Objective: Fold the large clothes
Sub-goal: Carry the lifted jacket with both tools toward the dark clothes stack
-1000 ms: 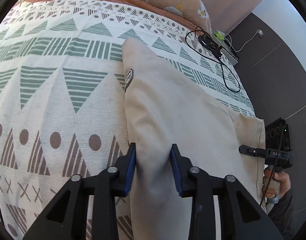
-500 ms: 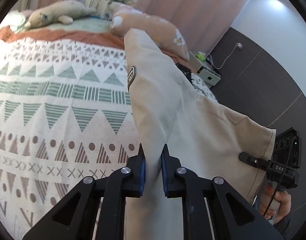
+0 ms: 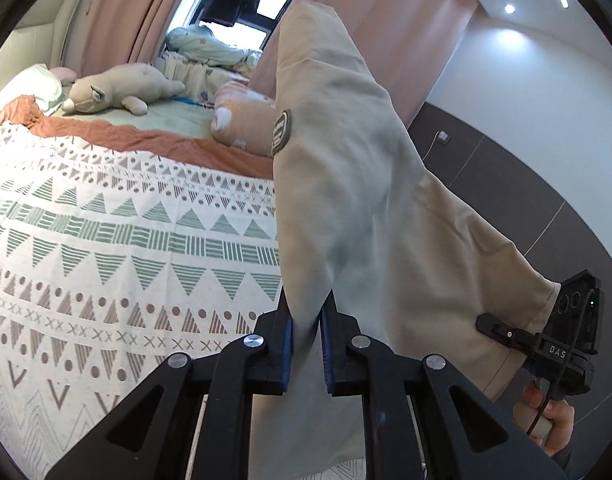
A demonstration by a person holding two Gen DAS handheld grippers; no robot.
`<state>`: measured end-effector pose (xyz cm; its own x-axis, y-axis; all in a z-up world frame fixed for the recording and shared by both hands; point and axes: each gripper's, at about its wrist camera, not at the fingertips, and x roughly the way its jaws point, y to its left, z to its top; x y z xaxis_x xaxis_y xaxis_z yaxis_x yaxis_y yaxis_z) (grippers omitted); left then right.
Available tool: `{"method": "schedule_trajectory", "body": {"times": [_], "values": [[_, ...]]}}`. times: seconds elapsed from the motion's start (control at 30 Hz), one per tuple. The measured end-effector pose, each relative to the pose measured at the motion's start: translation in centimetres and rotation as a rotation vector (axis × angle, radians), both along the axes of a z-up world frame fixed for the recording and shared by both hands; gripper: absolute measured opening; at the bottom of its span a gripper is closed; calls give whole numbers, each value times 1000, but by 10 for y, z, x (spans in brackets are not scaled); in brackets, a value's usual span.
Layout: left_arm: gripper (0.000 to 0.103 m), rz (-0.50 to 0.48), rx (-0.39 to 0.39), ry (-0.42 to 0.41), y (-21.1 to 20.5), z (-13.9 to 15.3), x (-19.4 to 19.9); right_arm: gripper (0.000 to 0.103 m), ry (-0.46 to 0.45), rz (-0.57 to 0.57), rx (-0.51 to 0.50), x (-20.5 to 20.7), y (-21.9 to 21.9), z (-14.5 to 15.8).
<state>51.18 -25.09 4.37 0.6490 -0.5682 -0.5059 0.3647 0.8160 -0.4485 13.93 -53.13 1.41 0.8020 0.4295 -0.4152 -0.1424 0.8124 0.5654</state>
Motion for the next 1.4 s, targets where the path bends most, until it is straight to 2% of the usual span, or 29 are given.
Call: {"method": "schedule_trajectory", "body": {"times": [0.3,0.43,0.63,0.8,1.23,1.4], "values": [[13,68,-5,-66,77,59,-35,7,-97,91,-41,-34,66,56],[13,120,16,-108,119,78,-50,7,-122,147,-36,-34,101,68],[13,208,1,-146,194,95,-70,7,-172,258,-40,-34,160,84],[13,260,19,-157,254,100,-81,7,-174,335,-33,-23,206,91],[13,413,9,-201,426,119,-114,7,-169,572,-10,53,328,95],[13,471,-7,-220,482,119,-122,7,-154,672,-11,69,378,97]]}}
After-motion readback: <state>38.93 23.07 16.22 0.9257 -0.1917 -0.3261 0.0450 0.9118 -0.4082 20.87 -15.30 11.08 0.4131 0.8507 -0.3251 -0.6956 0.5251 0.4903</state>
